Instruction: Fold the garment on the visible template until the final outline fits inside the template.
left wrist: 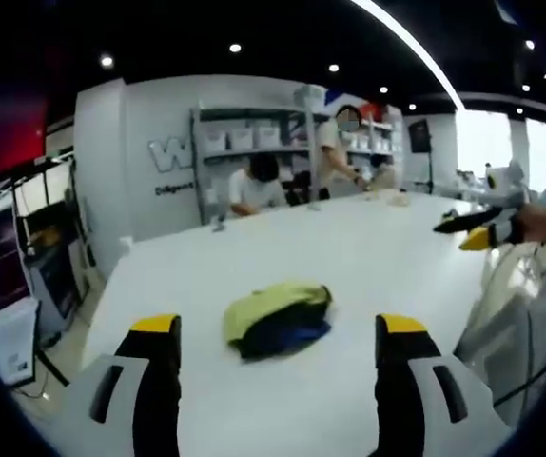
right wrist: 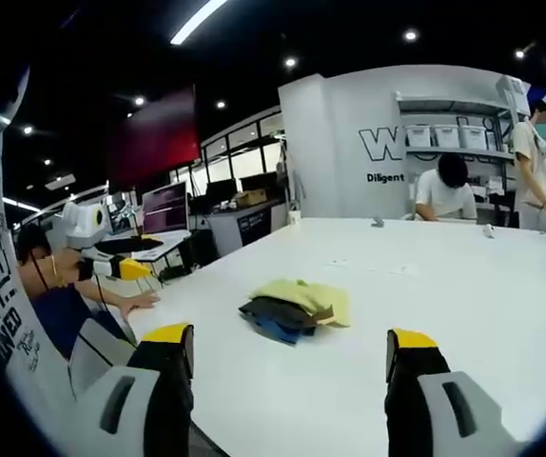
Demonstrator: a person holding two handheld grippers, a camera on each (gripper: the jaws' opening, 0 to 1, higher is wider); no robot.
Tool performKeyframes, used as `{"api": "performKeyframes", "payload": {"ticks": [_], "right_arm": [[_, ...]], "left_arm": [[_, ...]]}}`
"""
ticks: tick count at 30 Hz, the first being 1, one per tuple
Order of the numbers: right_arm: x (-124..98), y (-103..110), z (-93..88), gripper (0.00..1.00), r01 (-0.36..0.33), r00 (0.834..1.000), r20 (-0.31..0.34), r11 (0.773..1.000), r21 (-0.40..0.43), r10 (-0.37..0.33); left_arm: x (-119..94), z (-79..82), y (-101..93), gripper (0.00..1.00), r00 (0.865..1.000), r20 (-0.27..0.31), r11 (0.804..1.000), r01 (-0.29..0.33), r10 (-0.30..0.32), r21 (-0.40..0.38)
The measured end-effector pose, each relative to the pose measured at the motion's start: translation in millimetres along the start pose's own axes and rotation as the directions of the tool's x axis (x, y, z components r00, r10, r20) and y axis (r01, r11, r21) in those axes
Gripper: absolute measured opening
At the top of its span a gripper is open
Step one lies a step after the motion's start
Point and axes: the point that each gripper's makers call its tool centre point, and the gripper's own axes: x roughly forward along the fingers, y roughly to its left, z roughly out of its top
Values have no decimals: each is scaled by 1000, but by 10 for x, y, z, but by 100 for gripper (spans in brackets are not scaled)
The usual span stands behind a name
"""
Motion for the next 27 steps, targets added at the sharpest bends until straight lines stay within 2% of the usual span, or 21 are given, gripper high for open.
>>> {"api": "performKeyframes", "payload": {"ticks": [7,9,11,13,14,16,19,21,27], "right_arm": [[11,-4,6,80,-9,1000,-1,1000,-5,9],[1,-9,8,80,-8,1000,2,1000,-6,8],[-12,-33,-14,79,-6,1000,0,1000,2,6],[-18,-29,-30,79,-6,1000,-3,1000,5,6],[-23,-26,-42,79,-5,1000,-6,1000,6,5],[-31,-17,-52,78,-6,1000,-8,1000,7,6],[-24,-9,-51,77,-10,1000,-7,1000,9,10],[-26,2,-46,77,-11,1000,-6,1000,8,11],[-29,1,-56,75,-14,1000,-13,1000,5,14]], "left_arm": [[-7,14,32,78,1000,9,1000,-6,6,-3],[-42,76,-142,77,1000,6,1000,-8,8,-7],[-73,121,-193,75,1000,8,1000,-12,12,-4],[-62,82,-164,75,1000,8,1000,-12,12,-7],[-29,-10,-101,75,1000,9,1000,-6,6,-23],[-26,-11,-76,75,1000,9,1000,-12,12,-2],[-16,-29,-71,74,1000,9,1000,-9,9,-12],[-25,13,-102,74,1000,15,1000,-12,12,-1],[-19,-65,-57,74,1000,10,1000,-8,8,-11]]}}
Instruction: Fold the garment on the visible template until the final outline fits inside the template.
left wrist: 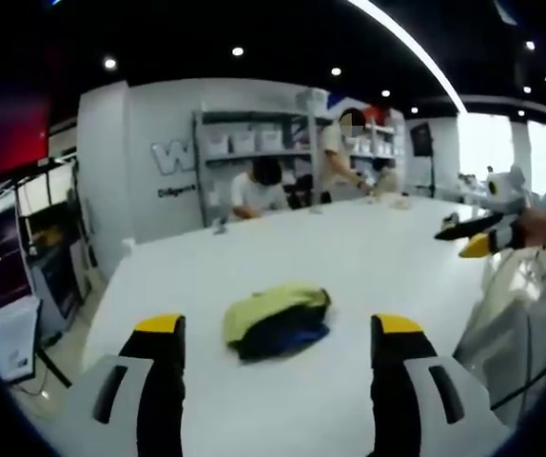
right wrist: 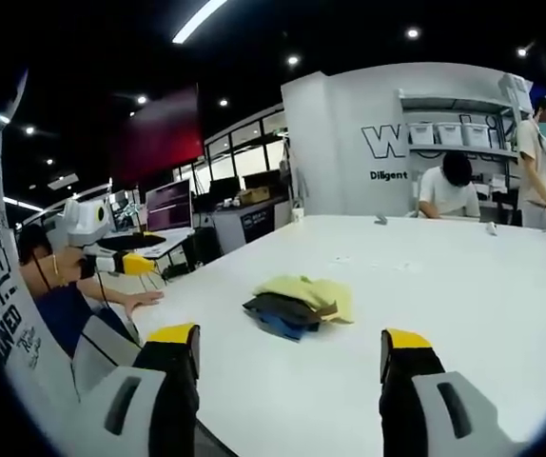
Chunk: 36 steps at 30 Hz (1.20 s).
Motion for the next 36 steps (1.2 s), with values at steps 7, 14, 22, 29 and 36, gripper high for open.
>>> {"api": "performKeyframes", "payload": {"ticks": [7,14,22,29,36], "right_arm": [[-23,17,7,75,8,1000,-1,1000,-1,-8],[-32,-44,43,75,25,1000,16,1000,18,-26],[-44,-53,45,74,25,1000,13,1000,15,-25],[11,-71,18,74,19,1000,6,1000,20,-19],[66,-100,-34,73,16,1000,-6,999,32,-16]], "left_arm": [[-7,-36,-72,74,1000,-16,1000,6,-6,1],[25,-35,-85,73,1000,-24,1000,10,-10,-1],[94,-47,-143,73,999,-34,999,34,-33,12],[191,-106,-195,69,996,-51,997,69,-68,20],[360,-156,-243,66,991,-78,993,109,-106,34]]}}
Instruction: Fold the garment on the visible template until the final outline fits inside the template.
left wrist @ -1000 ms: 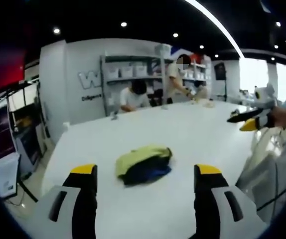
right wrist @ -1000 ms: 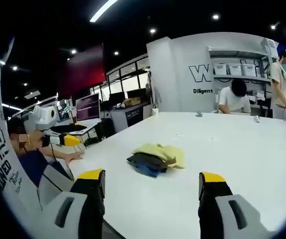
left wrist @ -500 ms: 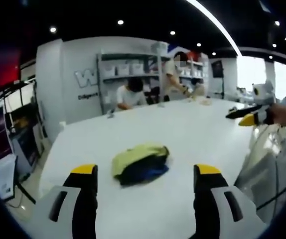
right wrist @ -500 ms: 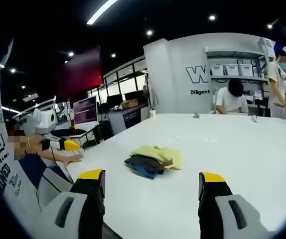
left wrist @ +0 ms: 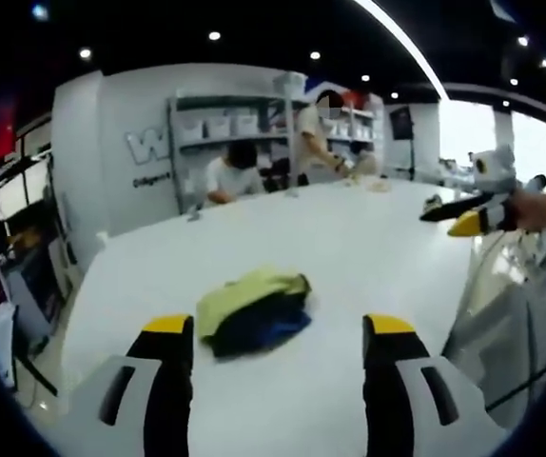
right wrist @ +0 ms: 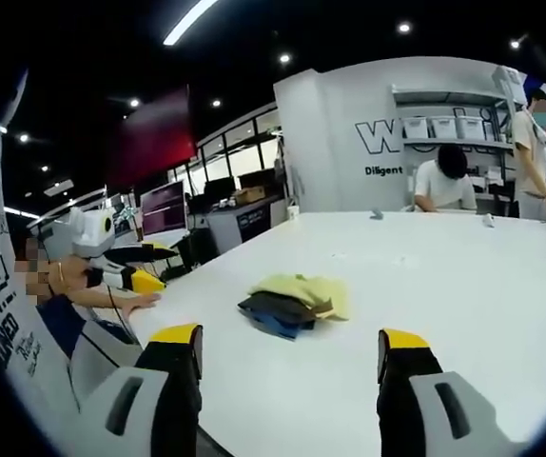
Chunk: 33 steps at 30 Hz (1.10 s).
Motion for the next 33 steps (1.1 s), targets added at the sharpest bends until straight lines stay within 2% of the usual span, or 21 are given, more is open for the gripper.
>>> {"api": "performKeyframes", "payload": {"ticks": [3,8,10,13,19,21,27,33], "right_arm": [[10,-37,5,73,10,1000,2,1000,2,-10],[22,-113,20,73,18,1000,7,1000,8,-18],[29,-164,28,73,26,1000,15,1000,10,-26],[28,-207,28,73,37,999,21,999,20,-38],[14,-280,-6,73,57,998,10,998,38,-57],[19,-314,-13,73,63,998,3,997,37,-63],[83,-364,19,72,72,997,11,996,60,-73],[132,-362,8,72,74,997,5,995,66,-75]], "left_arm": [[109,13,63,65,1000,3,1000,8,-8,6],[215,81,-61,61,999,1,999,39,-39,16],[309,118,-92,58,998,4,998,57,-57,-4],[457,162,-139,60,998,-1,997,70,-70,-13],[701,164,-203,57,994,-19,994,110,-110,-9],[838,146,-180,56,990,-30,991,136,-136,-2],[1124,165,-205,56,988,-54,989,146,-144,28],[1369,231,-275,54,985,-32,984,173,-172,33]]}}
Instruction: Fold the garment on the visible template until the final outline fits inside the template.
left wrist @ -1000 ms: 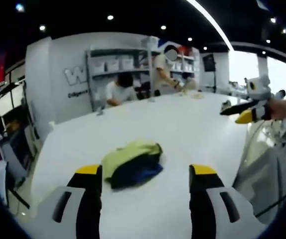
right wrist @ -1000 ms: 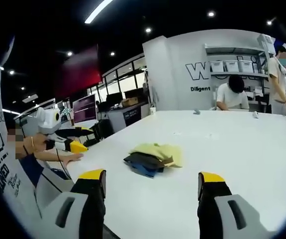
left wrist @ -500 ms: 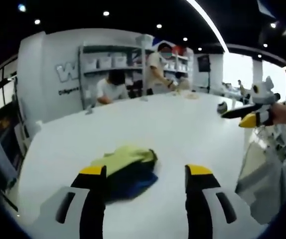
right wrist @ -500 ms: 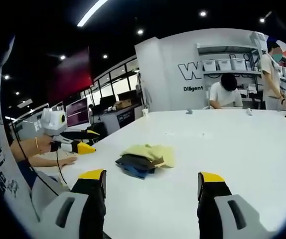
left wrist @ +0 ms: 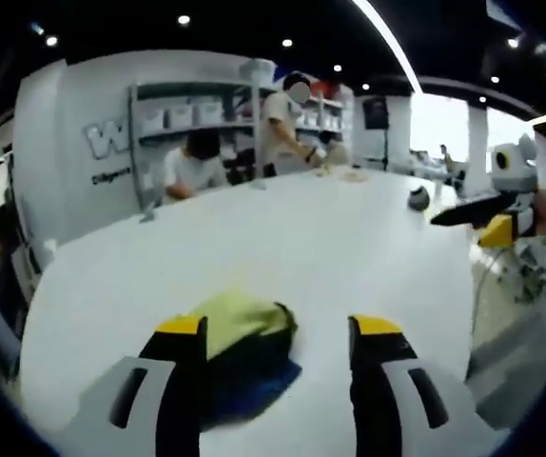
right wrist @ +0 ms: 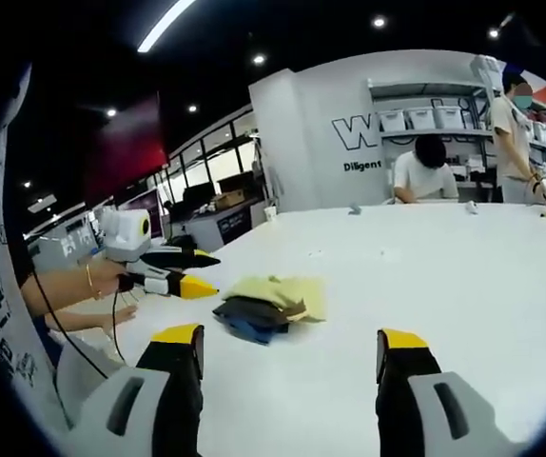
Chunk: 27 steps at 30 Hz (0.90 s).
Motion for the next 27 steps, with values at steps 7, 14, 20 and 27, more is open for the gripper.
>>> {"api": "performKeyframes", "payload": {"ticks": [7,14,20,27], "right_arm": [[33,-42,-58,71,11,1000,-29,1000,1,-11],[29,-109,-64,70,41,999,-30,999,14,-41],[24,-136,-122,70,64,997,-42,998,30,-63],[-3,-161,-176,70,82,996,-47,996,44,-80]], "left_arm": [[288,-168,-20,49,998,-39,997,59,-57,55],[613,-413,-72,36,991,-93,992,103,-96,74],[834,-551,-125,32,983,-117,984,152,-141,91],[992,-696,-183,26,974,-157,974,185,-165,128]]}}
